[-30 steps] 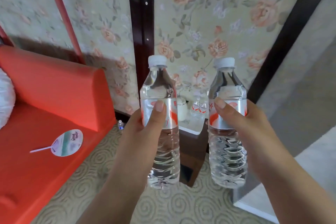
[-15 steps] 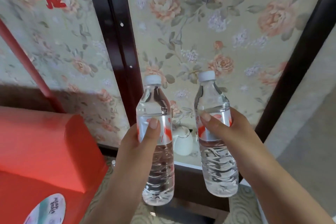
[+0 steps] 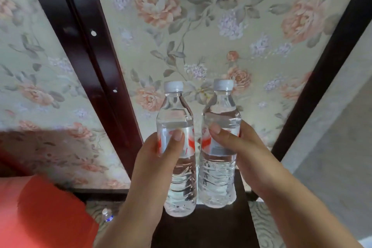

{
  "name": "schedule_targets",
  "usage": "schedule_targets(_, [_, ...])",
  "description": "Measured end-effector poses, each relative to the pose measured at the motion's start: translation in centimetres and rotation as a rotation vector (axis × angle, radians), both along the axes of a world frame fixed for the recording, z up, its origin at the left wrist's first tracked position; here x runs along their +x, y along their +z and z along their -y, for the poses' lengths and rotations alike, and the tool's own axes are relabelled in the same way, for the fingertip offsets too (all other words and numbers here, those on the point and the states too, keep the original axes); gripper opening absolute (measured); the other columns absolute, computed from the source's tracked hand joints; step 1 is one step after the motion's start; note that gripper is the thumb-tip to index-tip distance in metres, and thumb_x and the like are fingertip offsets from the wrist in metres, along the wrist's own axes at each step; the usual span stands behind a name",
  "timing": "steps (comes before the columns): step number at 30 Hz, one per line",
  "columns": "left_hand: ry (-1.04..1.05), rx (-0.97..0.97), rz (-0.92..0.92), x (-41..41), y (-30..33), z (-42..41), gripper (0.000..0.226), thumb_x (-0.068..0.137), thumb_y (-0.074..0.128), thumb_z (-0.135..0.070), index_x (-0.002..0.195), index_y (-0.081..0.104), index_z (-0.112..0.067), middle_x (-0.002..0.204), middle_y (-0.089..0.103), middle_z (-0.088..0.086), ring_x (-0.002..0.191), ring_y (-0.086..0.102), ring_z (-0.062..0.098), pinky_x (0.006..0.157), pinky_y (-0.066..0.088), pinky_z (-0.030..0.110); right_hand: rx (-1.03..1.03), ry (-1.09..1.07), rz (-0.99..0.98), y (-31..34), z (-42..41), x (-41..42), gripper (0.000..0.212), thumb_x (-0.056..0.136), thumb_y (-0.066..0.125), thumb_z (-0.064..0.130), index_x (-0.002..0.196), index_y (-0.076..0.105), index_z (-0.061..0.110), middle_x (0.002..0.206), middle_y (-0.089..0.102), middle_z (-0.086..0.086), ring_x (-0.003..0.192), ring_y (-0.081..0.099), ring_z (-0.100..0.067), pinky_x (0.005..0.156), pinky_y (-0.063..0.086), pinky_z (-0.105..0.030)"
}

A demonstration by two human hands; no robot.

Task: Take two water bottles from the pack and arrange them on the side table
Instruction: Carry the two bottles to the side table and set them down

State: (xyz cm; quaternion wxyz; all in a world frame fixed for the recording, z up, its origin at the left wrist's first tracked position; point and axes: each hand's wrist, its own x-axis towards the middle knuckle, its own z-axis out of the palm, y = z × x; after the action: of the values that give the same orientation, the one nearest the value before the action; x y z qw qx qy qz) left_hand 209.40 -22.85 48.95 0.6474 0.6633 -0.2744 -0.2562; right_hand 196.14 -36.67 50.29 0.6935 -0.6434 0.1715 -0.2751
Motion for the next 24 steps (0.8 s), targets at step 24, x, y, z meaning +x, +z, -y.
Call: schedule_targets(24, [-0.459,0.175,0.093,7.8,-7.3,8.6,0.066,0.06,0.096,-0.043,0.119,0.066,-0.039,0.113,0.082,-0.004,0.109,0.078,0.018,0.101,0.058,0.055,-0.411,-0.262,-0.396,-4.3,5.1,1.5,0.056,0.066,0.094,0.05,0.111,0.063,0.061,0.119,0.067,0.027,0.11,0.064,0.005,0.083,0.051,-0.01])
